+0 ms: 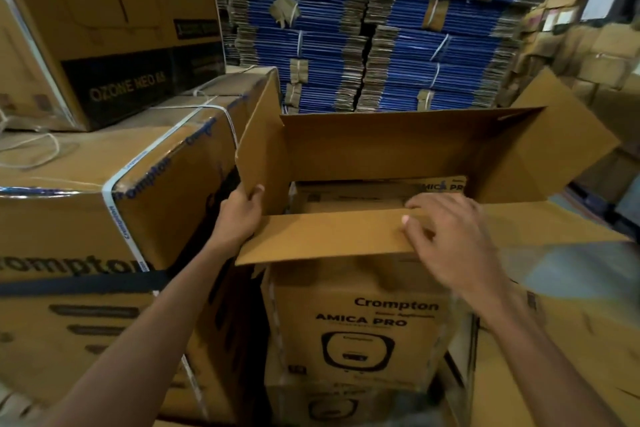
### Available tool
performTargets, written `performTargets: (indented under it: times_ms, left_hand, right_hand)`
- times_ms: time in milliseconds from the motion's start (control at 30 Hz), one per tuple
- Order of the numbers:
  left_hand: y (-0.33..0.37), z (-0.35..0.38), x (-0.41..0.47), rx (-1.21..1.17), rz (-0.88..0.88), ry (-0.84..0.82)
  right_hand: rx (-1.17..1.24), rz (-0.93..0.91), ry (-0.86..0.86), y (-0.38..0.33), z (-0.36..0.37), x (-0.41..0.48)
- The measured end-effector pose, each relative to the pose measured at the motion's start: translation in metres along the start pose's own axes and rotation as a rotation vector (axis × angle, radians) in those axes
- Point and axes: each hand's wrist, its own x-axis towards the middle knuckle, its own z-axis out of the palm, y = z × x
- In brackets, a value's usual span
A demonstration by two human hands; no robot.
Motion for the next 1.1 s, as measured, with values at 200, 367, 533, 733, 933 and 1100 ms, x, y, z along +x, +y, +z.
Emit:
performTargets:
  times_ms: [200,367,533,733,933,1100]
  left_hand:
    - [0.01,0.009,0.016,0.073,-0.002,0.019]
    - [0.021,0.016,0.008,0.073,0.023,0.035]
    - [0.028,0.016,-0.011,-0.028,0.105,-0.036]
    - [0.028,0.024,-0.044,-0.187,0.225,-0.25]
    - [0.03,0.017,-0.07,-0.462,0.3,-0.62]
    - [0.017,0.043,-0.083,-0.262,0.391,-0.484]
  right_hand:
    - [0.009,0.193,0.239,-0.026,0.019,-0.049]
    - [0.435,0.509,0.143,-0.03,0.013,-0.045]
    - [0.667,0.668,0.242,-0.018,0.0,-0.006]
    - [0.579,0.573,0.231,-0.005,-0.027,0.063]
    - [0.577,0.514,0.12,-0.008,-0.046,0.114]
    - [0.459,0.477,0.033,-0.022,-0.048,0.124]
